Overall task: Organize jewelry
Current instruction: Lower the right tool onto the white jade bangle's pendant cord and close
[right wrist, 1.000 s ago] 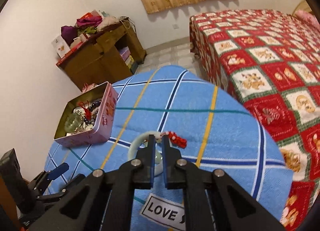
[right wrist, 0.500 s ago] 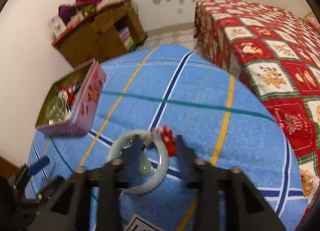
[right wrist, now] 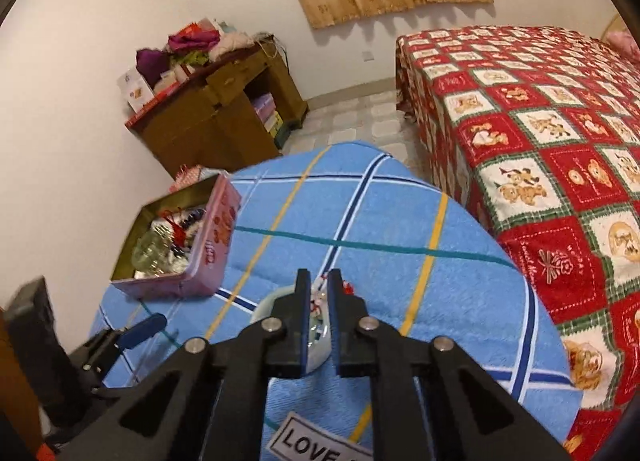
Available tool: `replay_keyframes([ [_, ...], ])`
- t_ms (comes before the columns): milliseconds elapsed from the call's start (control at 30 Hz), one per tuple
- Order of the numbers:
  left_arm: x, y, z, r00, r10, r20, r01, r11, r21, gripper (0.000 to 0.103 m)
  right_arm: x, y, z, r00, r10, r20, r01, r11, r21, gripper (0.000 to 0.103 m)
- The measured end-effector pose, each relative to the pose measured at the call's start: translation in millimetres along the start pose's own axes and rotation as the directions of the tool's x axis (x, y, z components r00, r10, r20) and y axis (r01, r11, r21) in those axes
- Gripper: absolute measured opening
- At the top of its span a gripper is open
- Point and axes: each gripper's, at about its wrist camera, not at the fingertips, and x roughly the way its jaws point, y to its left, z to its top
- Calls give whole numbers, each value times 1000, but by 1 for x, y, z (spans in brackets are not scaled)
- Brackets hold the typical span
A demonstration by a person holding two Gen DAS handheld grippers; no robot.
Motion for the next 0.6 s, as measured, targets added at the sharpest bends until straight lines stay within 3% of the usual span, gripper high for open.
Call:
replay_keyframes([
  [67, 1, -2, 1, 1000, 15, 2, -15, 1000, 6, 79, 13, -5, 0, 999, 15, -49, -13, 999, 29, 41],
  [133, 0, -2, 1, 1000, 17, 6, -17, 1000, 7, 79, 25, -8, -1, 997, 21, -75, -18, 999, 49, 54],
  [300, 1, 0, 0, 1000, 19, -4, -19, 1000, 0, 79, 44, -2, 3, 994, -39, -100, 41, 999, 18, 56],
  [400, 1, 0, 0, 1000, 25, -2, -25, 1000, 1, 79, 47, 3, 5, 993, -64, -97, 62, 998, -19, 44],
  [533, 2, 4, -1, 1000, 25, -3, -25, 1000, -6, 79, 43, -5, 8, 994, -19, -110, 24, 999, 39, 12],
  [600, 3, 6, -1, 1000, 23, -4, -23, 1000, -12, 79, 39, -13, 7, 994, 22, -105, -13, 996, 83, 11],
])
